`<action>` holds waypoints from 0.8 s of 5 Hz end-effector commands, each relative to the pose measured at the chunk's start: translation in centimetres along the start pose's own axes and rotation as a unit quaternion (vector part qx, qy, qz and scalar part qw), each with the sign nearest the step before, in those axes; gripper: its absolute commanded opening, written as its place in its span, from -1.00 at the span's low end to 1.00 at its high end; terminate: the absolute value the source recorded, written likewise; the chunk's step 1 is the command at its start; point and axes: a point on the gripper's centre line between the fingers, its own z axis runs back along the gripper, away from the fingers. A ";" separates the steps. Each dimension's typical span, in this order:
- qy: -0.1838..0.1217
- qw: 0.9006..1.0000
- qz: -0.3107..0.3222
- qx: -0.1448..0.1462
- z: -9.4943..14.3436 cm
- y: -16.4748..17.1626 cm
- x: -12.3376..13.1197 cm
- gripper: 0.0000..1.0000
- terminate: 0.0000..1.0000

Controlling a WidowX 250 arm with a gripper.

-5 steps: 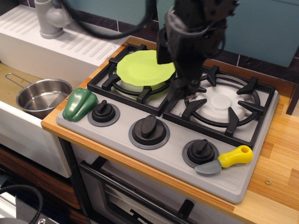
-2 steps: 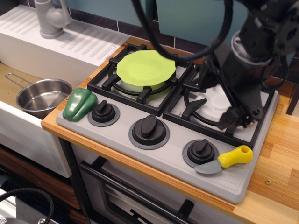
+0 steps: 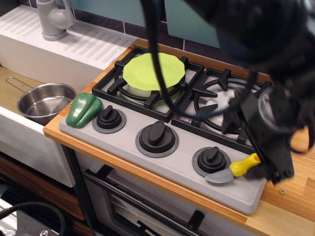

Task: End effector reaching knife

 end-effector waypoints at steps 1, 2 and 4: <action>-0.032 0.999 0.012 0.018 -0.2 -2.0 1.7 1.00 -1.00; -0.050 0.998 0.002 0.022 -1.1 -2.2 2.4 1.00 -1.00; -0.066 0.997 -0.018 0.024 -2.1 -0.9 2.7 1.00 -1.00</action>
